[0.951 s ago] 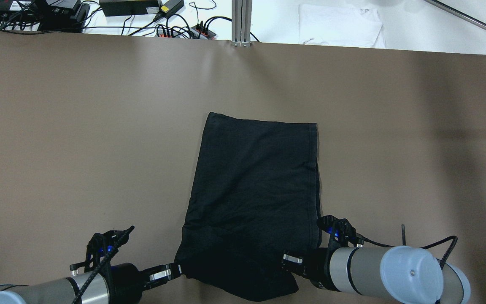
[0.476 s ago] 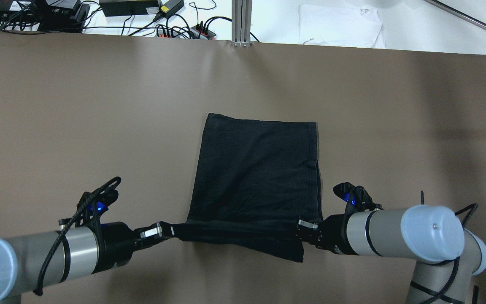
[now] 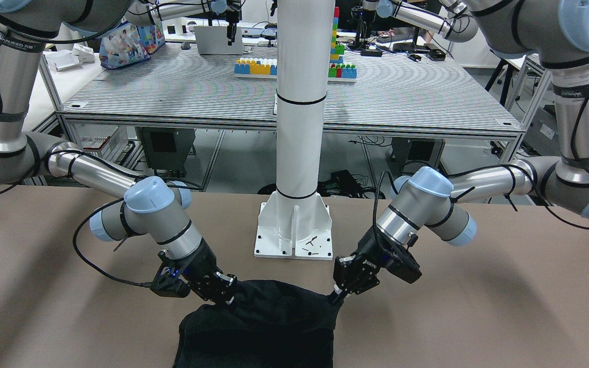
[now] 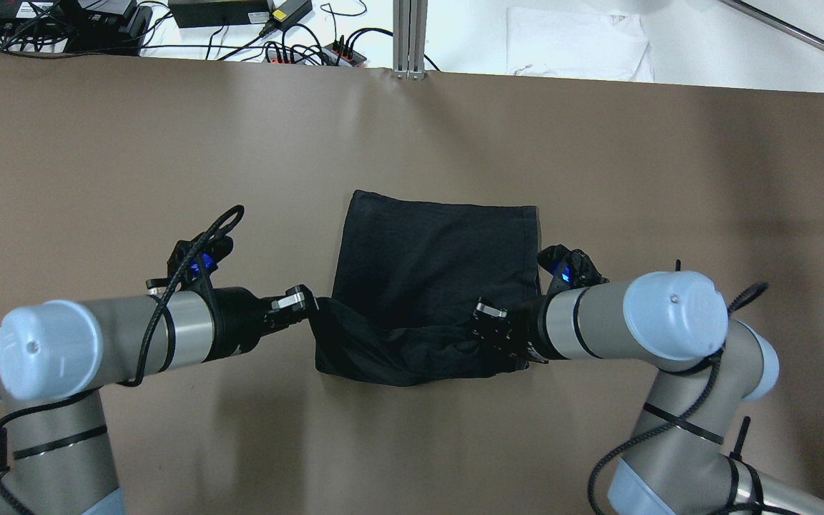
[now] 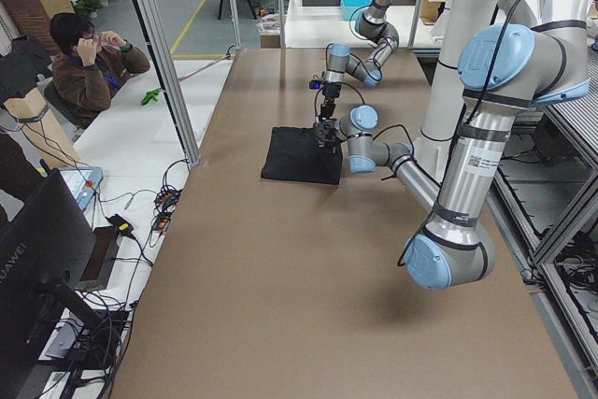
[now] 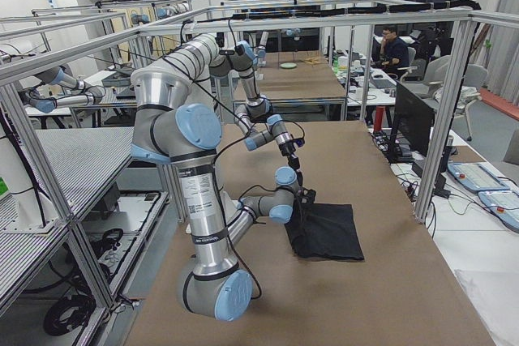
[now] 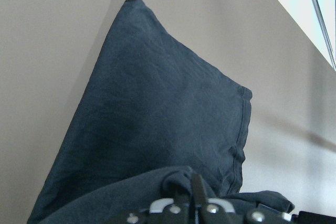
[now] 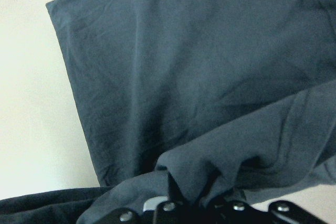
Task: Fold clothes
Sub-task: 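Lift the near end with both grippers and fold it away from the robot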
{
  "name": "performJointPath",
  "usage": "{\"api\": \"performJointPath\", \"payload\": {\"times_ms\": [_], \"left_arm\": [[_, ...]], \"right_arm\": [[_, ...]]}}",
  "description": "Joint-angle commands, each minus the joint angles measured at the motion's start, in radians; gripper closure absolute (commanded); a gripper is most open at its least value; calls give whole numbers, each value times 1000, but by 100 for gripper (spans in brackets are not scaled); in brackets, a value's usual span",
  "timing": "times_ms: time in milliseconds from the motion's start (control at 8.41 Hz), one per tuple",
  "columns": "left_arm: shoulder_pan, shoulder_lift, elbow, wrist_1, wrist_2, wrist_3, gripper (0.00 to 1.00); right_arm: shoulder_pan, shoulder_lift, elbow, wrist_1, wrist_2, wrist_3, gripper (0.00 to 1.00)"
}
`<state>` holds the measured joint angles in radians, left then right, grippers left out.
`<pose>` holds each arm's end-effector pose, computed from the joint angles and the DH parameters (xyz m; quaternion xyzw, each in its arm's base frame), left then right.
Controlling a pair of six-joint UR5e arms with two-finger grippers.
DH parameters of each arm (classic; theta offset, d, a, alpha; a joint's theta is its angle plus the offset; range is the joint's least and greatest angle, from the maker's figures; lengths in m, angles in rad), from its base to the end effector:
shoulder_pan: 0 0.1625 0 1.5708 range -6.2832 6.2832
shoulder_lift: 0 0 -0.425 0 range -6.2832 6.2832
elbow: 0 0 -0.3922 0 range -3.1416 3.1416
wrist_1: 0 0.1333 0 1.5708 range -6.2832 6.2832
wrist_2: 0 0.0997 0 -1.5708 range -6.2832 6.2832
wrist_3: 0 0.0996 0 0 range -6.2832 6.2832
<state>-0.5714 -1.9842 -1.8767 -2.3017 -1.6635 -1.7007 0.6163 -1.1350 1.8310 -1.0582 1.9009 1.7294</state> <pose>0.4176 -0.4160 0.2062 0.1112 0.6540 -0.2280 0.7127 -0.4343 -0.4315 0.2365 -0.0045 -0.5765 0.2203 0.7868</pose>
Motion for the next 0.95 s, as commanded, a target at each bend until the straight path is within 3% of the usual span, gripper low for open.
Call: {"api": "performJointPath", "payload": {"times_ms": [0, 357, 595, 832], "left_arm": [[-94, -105, 141, -1, -48, 0, 100], [-131, -224, 299, -1, -48, -2, 100], [-143, -231, 346, -4, -48, -2, 100], [-143, -252, 381, -7, -42, 0, 100]], "right_arm": [[59, 52, -90, -8, -2, -66, 100], [77, 93, -185, -8, -5, -65, 100], [83, 133, -258, 1, -5, -68, 100], [103, 133, -262, -3, -5, -71, 100]]}}
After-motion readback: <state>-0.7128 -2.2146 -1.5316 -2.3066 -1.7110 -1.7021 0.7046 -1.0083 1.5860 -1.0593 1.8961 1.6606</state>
